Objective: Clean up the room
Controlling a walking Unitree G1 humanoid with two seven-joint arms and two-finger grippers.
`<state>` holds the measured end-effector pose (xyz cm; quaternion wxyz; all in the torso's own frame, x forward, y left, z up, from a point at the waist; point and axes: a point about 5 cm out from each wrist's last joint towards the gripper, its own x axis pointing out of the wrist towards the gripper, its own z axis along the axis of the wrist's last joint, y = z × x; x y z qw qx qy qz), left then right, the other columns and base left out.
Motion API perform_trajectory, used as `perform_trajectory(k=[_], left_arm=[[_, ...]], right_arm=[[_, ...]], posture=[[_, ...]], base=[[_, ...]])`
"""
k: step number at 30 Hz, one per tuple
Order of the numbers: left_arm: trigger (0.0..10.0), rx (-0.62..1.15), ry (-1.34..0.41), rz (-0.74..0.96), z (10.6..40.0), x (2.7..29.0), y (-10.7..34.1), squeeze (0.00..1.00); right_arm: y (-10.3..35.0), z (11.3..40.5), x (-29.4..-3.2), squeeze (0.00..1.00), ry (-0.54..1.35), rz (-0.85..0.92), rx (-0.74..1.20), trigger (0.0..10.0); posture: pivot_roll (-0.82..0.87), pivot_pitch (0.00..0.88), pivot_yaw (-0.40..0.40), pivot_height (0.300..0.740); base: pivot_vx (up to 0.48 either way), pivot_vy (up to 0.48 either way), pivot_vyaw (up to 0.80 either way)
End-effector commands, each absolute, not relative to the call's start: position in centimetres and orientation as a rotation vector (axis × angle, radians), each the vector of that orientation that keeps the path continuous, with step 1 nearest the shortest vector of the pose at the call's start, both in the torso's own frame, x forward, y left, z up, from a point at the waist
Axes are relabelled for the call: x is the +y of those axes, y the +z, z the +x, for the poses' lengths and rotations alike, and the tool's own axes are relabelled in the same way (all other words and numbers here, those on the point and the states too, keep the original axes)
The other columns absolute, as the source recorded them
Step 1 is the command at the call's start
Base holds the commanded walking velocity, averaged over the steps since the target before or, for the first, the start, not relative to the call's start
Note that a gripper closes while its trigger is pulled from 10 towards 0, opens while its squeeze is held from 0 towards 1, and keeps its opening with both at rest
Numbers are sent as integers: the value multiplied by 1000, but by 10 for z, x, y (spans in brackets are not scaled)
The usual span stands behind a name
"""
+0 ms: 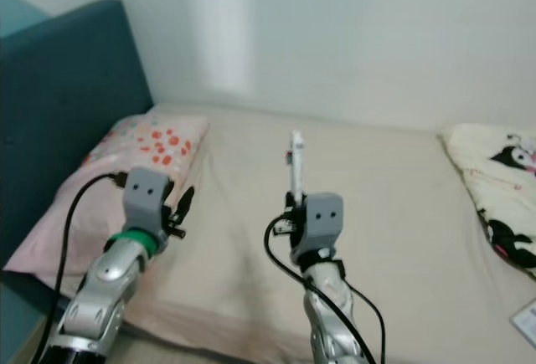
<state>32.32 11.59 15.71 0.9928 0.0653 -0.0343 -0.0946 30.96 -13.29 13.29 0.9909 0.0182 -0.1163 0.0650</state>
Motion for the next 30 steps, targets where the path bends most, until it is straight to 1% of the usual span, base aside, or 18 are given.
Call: perform_trajectory(k=[1,23,28,30], left_arm=[[10000,-49,-195,131,322,117,152,0],[10000,-52,-189,136,323,120,153,0],[10000,-49,-188,138,323,120,152,0],[10000,-48,-188,138,323,121,152,0]], right_arm=[[129,308,-134,0,123,40,-215,10000],[127,310,-125,0,137,71,-195,10000],[127,312,-122,0,154,30,-194,10000],[127,313,-121,0,156,25,-192,10000]], posture=[[-106,7,71,740],[-95,6,76,740],[-94,5,78,740],[-94,5,78,740]], base=[[-322,0,0],[-321,0,0],[-310,0,0],[0,0,0]])
